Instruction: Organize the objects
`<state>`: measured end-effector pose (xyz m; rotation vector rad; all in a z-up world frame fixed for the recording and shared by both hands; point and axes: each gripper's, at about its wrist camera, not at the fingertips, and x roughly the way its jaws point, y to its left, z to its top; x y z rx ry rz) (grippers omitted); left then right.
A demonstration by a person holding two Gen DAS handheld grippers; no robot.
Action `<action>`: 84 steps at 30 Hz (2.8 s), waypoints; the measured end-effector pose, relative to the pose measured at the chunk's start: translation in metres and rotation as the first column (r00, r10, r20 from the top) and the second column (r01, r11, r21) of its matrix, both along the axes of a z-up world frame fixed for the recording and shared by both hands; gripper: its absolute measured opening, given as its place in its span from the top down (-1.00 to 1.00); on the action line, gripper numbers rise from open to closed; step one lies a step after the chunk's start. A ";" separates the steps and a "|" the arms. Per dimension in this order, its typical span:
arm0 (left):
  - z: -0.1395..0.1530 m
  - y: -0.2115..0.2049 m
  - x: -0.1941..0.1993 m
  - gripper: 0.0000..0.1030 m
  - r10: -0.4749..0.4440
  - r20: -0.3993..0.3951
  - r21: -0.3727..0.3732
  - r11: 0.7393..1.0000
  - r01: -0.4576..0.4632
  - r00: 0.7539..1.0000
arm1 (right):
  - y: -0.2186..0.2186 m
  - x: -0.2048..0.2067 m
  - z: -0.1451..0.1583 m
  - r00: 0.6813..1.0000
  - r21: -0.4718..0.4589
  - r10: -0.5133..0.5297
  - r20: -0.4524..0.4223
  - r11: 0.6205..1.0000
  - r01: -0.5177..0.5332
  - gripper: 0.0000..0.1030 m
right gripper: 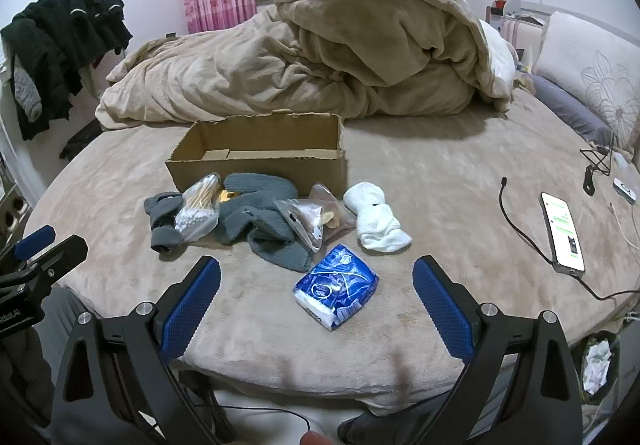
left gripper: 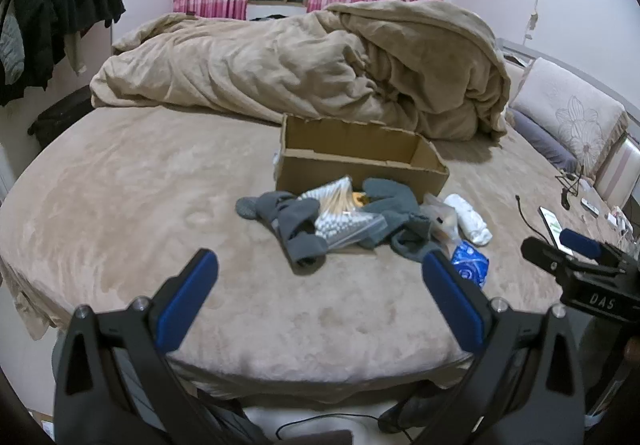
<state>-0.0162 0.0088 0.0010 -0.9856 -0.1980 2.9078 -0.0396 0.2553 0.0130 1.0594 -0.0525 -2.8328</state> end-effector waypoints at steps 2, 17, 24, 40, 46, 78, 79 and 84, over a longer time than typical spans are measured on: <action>0.000 0.000 0.000 -0.99 0.002 -0.001 -0.001 1.000 -0.002 1.000 | 0.000 0.000 0.000 1.000 -0.001 0.000 0.000 1.000 0.000 -0.92; 0.001 -0.002 -0.003 -0.99 0.009 0.000 -0.001 1.000 -0.009 1.000 | 0.000 -0.001 -0.001 1.000 -0.002 0.001 0.001 1.000 -0.001 -0.92; -0.001 -0.005 -0.004 -0.99 0.013 0.004 -0.001 1.000 -0.013 1.000 | 0.000 -0.001 -0.002 1.000 -0.002 -0.001 0.001 1.000 0.001 -0.92; -0.002 -0.005 -0.007 -0.99 0.013 0.003 -0.006 1.000 -0.013 1.000 | 0.001 -0.004 -0.005 1.000 0.000 -0.008 0.008 1.000 0.008 -0.92; -0.001 -0.002 -0.010 -0.99 0.006 -0.003 -0.005 1.000 -0.006 1.000 | 0.002 -0.008 -0.009 1.000 0.000 -0.019 0.011 1.000 0.019 -0.92; -0.107 -0.035 -0.152 -0.61 0.017 0.185 0.043 0.999 -0.025 0.983 | 0.056 -0.143 -0.081 0.988 0.171 -0.110 0.109 0.981 0.091 -0.68; -0.108 -0.034 -0.153 -0.61 0.007 0.180 0.029 0.999 -0.012 0.984 | 0.058 -0.147 -0.086 0.987 0.169 -0.107 0.122 0.982 0.086 -0.66; -0.109 -0.035 -0.153 -0.51 -0.032 0.198 0.040 0.999 0.024 0.980 | 0.065 -0.162 -0.100 0.986 0.082 -0.042 0.162 0.996 0.029 -0.65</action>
